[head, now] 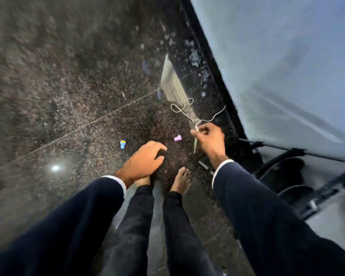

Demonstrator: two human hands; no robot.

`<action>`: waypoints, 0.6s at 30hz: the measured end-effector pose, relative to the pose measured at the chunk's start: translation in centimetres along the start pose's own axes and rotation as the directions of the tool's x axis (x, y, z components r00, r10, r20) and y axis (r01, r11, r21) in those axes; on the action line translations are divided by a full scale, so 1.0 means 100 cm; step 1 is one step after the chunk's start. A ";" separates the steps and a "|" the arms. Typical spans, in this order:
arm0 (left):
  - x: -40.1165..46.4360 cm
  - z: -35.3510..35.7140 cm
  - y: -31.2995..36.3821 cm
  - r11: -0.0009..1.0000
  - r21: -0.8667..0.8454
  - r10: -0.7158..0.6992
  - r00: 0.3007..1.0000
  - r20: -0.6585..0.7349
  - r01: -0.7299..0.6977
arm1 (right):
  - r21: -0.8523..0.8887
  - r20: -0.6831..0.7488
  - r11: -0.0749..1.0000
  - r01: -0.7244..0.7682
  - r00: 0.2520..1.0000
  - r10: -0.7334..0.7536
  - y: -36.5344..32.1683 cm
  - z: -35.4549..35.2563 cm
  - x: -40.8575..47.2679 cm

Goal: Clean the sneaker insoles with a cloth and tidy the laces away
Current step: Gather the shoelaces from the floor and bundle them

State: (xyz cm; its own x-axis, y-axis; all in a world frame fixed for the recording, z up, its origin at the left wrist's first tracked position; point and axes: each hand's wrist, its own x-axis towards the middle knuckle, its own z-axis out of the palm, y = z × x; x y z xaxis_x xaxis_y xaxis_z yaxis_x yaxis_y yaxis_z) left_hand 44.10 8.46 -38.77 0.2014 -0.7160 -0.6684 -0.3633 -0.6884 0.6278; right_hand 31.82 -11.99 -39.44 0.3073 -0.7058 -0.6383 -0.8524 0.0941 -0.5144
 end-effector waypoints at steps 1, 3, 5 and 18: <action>-0.012 -0.014 0.015 1.000 -0.015 0.018 1.000 -0.004 -0.018 | 0.025 0.018 1.000 0.018 1.000 -0.018 -0.012 -0.014 -0.021; -0.035 -0.041 0.050 0.997 -0.058 0.057 0.998 -0.018 -0.058 | 0.051 0.028 0.997 0.050 0.998 -0.052 -0.031 -0.038 -0.061; -0.058 -0.068 0.086 0.991 -0.117 0.064 0.997 -0.049 -0.069 | 0.086 0.021 0.994 0.075 0.997 -0.077 -0.054 -0.061 -0.099; -0.254 -0.100 0.245 0.782 -0.017 0.582 0.740 -0.336 -0.623 | 0.428 0.068 0.862 0.271 0.941 -0.330 -0.142 -0.203 -0.360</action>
State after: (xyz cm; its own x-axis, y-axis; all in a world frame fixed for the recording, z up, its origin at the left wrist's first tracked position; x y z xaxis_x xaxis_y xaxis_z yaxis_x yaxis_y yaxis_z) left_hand 39.17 8.59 -2.37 0.2430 -0.9700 0.0045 -0.3945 -0.0946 0.9140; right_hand 24.27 -2.24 2.47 0.5994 -0.6479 -0.4699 -0.4700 0.1903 -0.8619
